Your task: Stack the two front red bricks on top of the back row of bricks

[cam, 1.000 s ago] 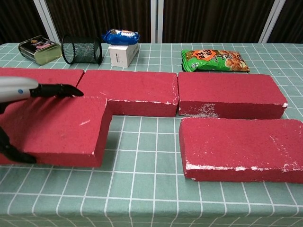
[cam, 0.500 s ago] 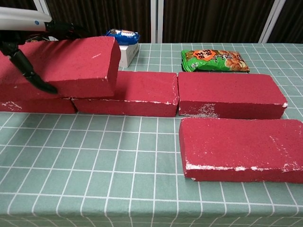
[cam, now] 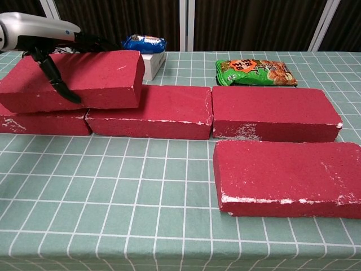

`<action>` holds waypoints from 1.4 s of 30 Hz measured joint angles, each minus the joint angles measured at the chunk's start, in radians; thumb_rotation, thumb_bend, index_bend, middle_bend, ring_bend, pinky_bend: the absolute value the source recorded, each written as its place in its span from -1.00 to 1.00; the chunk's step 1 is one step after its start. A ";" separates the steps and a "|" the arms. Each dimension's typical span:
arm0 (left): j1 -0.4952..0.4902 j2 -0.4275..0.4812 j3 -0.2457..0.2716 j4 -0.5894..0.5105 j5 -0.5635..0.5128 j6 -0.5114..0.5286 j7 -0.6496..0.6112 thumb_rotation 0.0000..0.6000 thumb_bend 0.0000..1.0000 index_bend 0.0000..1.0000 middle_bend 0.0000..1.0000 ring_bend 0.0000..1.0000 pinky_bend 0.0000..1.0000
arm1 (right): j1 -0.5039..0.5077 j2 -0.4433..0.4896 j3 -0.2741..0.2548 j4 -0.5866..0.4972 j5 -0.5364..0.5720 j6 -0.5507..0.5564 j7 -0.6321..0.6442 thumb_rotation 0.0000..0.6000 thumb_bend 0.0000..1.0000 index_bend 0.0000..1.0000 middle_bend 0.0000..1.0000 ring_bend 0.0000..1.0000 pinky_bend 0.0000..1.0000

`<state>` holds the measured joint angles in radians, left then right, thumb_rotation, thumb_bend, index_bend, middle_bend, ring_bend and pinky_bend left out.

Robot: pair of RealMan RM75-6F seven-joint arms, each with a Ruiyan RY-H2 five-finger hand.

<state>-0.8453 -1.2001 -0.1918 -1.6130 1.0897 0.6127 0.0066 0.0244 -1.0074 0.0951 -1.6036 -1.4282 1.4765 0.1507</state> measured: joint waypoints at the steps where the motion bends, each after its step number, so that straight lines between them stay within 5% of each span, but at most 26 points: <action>1: -0.009 -0.009 -0.001 0.014 -0.002 -0.011 -0.010 1.00 -0.89 -0.89 -0.71 -0.83 -1.00 | 0.000 0.001 0.000 0.001 0.001 0.000 0.000 1.00 -0.98 -1.00 -1.00 -1.00 -1.00; 42: -0.078 -0.055 0.045 0.107 0.064 -0.066 -0.083 1.00 -0.93 -0.86 -0.71 -0.84 -1.00 | -0.001 0.008 0.001 -0.009 0.009 -0.002 -0.007 1.00 -0.97 -1.00 -1.00 -1.00 -1.00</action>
<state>-0.9229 -1.2553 -0.1465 -1.5059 1.1537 0.5472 -0.0764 0.0229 -0.9990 0.0961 -1.6121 -1.4189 1.4743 0.1436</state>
